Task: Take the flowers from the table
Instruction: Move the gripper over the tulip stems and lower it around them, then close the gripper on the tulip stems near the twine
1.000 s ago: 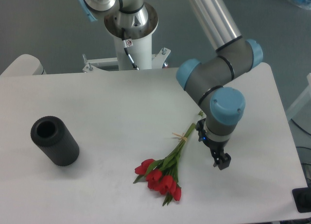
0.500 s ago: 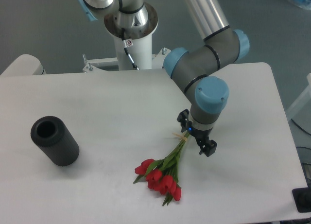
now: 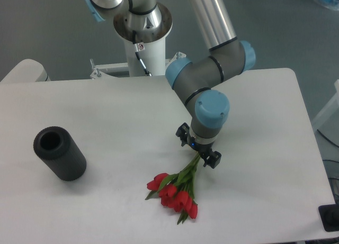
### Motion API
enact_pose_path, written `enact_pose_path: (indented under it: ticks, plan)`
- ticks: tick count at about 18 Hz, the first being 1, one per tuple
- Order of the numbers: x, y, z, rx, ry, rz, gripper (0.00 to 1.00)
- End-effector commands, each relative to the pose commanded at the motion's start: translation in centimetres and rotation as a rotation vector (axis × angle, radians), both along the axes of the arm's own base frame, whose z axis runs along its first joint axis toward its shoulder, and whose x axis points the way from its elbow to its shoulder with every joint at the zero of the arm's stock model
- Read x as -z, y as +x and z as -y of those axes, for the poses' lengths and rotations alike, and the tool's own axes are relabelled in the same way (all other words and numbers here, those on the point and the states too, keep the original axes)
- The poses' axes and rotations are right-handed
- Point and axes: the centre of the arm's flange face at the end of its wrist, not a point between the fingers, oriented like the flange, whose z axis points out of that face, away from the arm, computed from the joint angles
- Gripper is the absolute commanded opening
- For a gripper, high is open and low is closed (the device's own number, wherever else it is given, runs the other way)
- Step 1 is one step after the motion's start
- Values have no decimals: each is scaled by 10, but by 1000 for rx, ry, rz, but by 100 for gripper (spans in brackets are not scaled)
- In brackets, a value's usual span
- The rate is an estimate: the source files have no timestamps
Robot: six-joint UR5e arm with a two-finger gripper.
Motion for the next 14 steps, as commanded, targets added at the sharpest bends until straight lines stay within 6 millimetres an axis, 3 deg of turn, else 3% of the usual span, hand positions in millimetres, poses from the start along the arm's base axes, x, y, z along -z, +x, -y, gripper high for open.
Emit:
enact_pose_path:
  ticks: [5, 8, 10, 13, 14]
  plan:
    - [7, 3, -7, -31, 6, -11, 99]
    - [12, 8, -13, -70, 2, -4, 87]
    - [15, 9, -16, -110, -2, 0, 69]
    - [14, 8, -18, -110, -2, -2, 28]
    - [14, 7, -17, -107, -1, -4, 21]
